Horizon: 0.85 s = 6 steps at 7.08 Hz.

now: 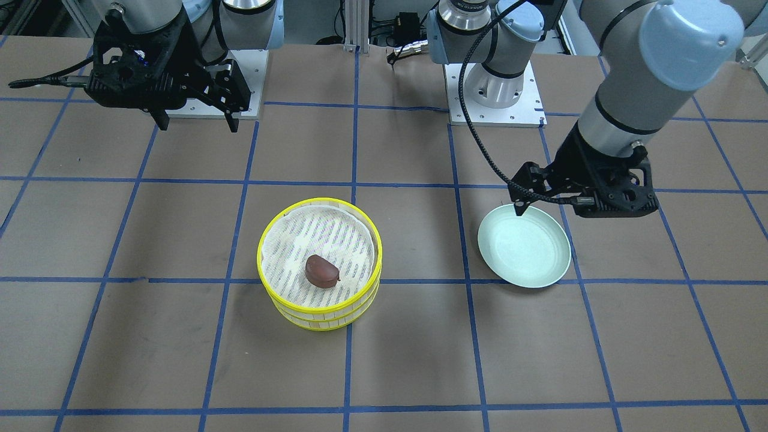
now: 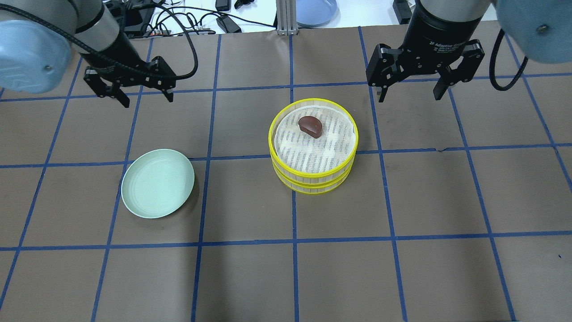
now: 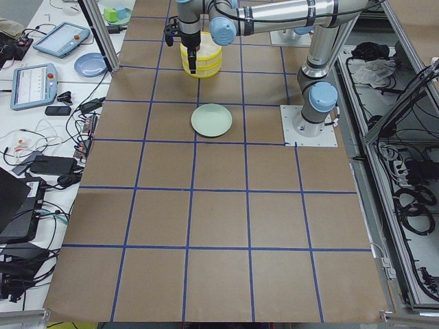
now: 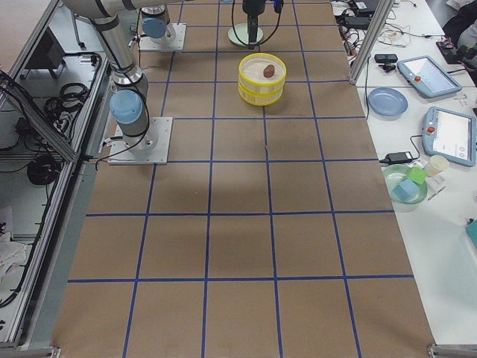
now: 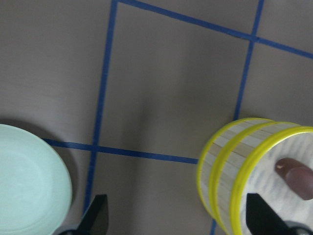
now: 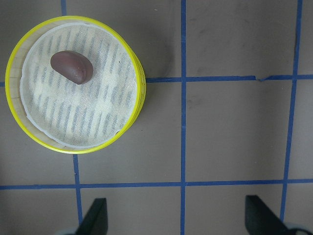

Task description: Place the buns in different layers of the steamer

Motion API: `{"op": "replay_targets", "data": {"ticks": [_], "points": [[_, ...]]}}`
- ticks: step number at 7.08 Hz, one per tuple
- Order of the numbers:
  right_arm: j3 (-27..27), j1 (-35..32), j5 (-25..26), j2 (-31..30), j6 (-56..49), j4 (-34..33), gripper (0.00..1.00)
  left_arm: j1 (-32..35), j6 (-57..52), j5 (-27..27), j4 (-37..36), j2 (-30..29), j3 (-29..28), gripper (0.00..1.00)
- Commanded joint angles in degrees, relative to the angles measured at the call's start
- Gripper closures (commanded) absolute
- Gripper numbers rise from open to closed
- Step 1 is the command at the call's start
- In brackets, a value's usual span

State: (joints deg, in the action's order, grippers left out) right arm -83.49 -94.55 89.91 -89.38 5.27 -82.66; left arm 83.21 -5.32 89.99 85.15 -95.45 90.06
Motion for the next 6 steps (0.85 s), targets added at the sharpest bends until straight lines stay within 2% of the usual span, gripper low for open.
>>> {"op": "replay_targets", "data": {"ticks": [1, 4, 6], "points": [[0.0, 0.1, 0.0, 0.0, 0.0, 0.0, 0.0, -2.3, -5.4, 1.6, 4.3, 4.2, -0.1, 0.0], [0.0, 0.1, 0.0, 0.0, 0.0, -0.1, 0.0, -2.9, -5.5, 1.3, 8.8, 6.0, 0.1, 0.0], [0.0, 0.0, 0.0, 0.0, 0.0, -0.1, 0.0, -2.9, -5.5, 1.1, 8.8, 6.1, 0.1, 0.0]]}}
